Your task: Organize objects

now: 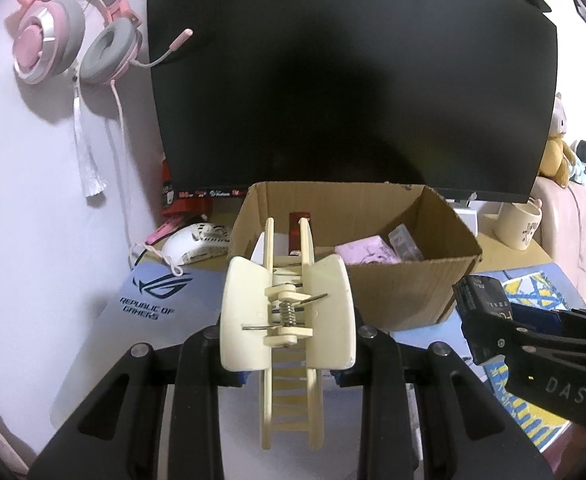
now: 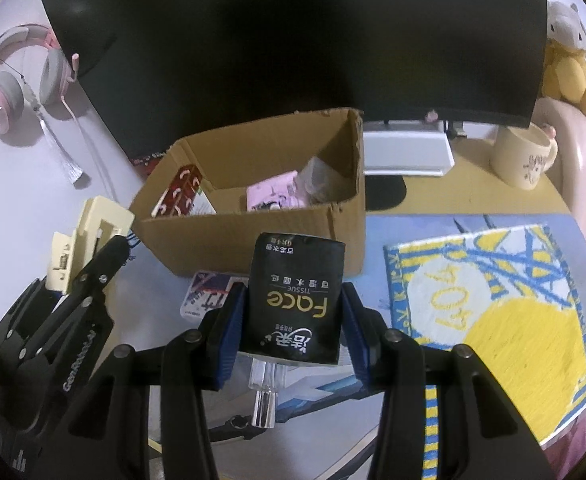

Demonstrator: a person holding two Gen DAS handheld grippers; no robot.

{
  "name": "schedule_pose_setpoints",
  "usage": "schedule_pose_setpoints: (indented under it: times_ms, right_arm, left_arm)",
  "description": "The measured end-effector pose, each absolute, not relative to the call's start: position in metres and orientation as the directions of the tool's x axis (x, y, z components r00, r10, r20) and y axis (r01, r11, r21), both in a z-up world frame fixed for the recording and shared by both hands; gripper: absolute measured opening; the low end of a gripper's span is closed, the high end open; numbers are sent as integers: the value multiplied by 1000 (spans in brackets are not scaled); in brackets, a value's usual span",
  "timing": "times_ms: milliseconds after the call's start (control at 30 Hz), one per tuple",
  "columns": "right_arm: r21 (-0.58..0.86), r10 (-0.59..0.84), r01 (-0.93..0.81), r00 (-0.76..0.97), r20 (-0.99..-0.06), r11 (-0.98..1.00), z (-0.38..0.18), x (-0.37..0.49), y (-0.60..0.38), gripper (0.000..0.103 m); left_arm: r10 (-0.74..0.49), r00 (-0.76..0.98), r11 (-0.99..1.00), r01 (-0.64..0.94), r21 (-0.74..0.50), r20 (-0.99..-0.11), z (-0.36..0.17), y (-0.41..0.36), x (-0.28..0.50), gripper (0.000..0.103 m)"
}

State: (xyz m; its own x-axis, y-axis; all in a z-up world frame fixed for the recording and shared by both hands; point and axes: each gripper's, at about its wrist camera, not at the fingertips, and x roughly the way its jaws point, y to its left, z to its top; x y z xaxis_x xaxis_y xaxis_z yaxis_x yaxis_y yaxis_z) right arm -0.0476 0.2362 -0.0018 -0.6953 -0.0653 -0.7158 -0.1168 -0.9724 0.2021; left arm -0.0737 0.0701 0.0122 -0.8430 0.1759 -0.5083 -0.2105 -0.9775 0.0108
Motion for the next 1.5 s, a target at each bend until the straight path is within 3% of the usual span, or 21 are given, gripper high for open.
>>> schedule_pose_setpoints:
  times_ms: [767, 1233, 1500]
  right_arm:
    - [173, -43, -113, -709, -704, -978, 42, -84, 250, 50]
    - [252, -123, -56, -758, -640, -966, 38, -112, 264, 50]
    - [292, -169, -9, -800, -576, -956, 25, -125, 264, 50]
  left_arm:
    - [250, -838, -965, -257, -54, -486, 61, 90, -112, 27]
    - [297, -852, -954, -282, -100, -432, 60, 91, -145, 27]
    - [251, -884, -967, -244, -69, -395, 55, 98, -158, 27]
